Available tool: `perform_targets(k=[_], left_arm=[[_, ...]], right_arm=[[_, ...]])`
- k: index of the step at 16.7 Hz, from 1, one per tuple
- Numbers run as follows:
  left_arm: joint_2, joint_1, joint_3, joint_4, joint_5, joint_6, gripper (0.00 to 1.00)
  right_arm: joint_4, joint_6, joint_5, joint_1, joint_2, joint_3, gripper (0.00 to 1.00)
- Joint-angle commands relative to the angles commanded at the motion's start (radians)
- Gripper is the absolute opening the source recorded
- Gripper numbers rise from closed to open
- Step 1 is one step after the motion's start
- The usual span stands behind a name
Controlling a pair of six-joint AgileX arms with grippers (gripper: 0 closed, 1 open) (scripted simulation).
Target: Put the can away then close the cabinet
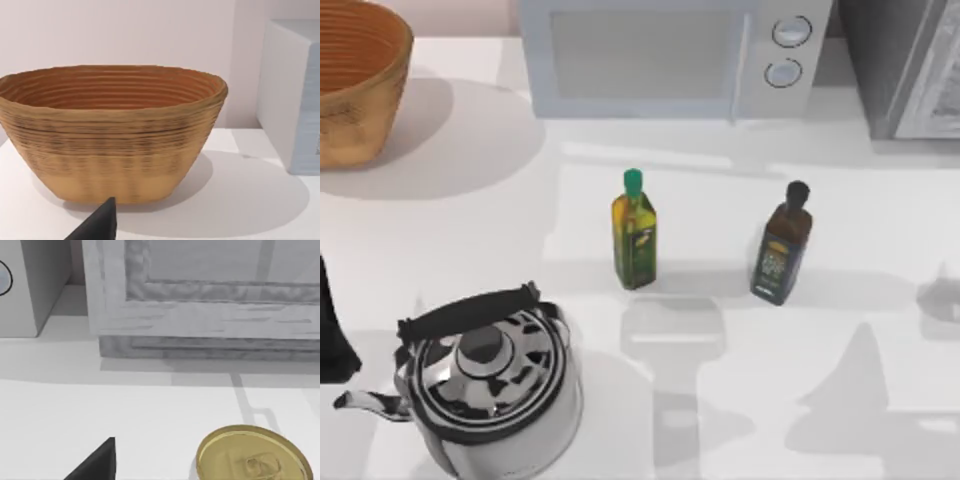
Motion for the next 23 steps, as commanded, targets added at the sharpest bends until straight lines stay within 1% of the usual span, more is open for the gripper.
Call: perform_targets(k=[5,9,17,19,23], left_arm=[[0.000,0.000,0.000,0.000,0.000,0.000,1.00],[0.000,0.000,0.000,0.000,0.000,0.000,1.00],[0.000,0.000,0.000,0.000,0.000,0.000,1.00],[0.000,0.000,0.000,0.000,0.000,0.000,1.00],[0.000,0.000,0.000,0.000,0.000,0.000,1.00]], right_arm=[[0.294,0.003,-0.034,-0.026,0.355,0.001,1.00],[0.423,0.002,-0.047,-0.042,0.526,-0.005,1.00],[0.442,0.001,-0.047,-0.041,0.558,-0.002,1.00],[0.427,0.004,-0.038,-0.035,0.585,0.036,1.00],[0.366,0.011,-0.014,-0.010,0.663,0.186,1.00]])
